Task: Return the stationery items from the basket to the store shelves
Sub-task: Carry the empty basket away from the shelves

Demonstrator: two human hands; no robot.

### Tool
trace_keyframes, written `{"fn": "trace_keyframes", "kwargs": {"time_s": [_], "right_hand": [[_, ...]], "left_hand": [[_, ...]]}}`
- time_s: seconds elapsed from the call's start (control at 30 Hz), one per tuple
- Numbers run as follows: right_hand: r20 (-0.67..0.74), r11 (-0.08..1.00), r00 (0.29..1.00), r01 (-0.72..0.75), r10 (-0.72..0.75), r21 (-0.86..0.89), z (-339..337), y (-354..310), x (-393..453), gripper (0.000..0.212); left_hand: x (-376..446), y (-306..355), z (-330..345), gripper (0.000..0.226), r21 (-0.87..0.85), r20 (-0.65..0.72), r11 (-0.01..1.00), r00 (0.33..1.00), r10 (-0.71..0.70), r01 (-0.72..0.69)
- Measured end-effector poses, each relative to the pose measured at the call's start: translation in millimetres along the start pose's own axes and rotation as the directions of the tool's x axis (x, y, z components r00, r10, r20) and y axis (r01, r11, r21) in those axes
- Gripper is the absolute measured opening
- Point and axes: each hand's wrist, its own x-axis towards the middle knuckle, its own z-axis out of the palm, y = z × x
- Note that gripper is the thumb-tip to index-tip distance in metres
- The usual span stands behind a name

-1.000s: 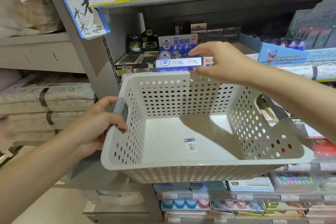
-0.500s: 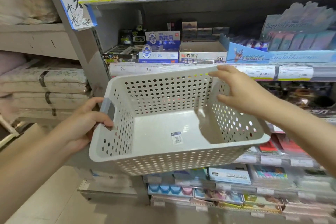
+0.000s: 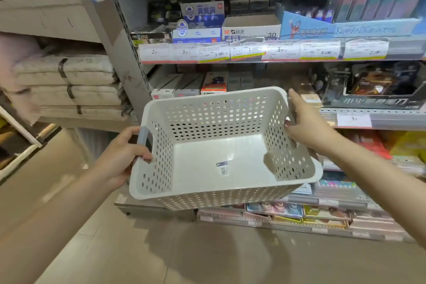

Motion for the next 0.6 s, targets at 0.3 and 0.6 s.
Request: {"fn": "trace_keyframes", "kwargs": {"time_s": [0.3, 0.6], "right_hand": [[-0.008, 0.935, 0.989, -0.140, 0.151, 0.326, 72.4, 43.1, -47.2, 0.067], [0.048, 0.773, 0.924, -0.345, 0.379, 0.533, 148.1, 112.8, -94.2, 0.071]], "left_hand": [[16.3, -68.3, -7.4, 0.053, 0.127, 0.086, 0.992, 0.996, -0.032, 0.021], [28.7, -162.7, 2.0, 0.056, 0.243, 0.144, 0.964, 0.979, -0.146, 0.108]]}}
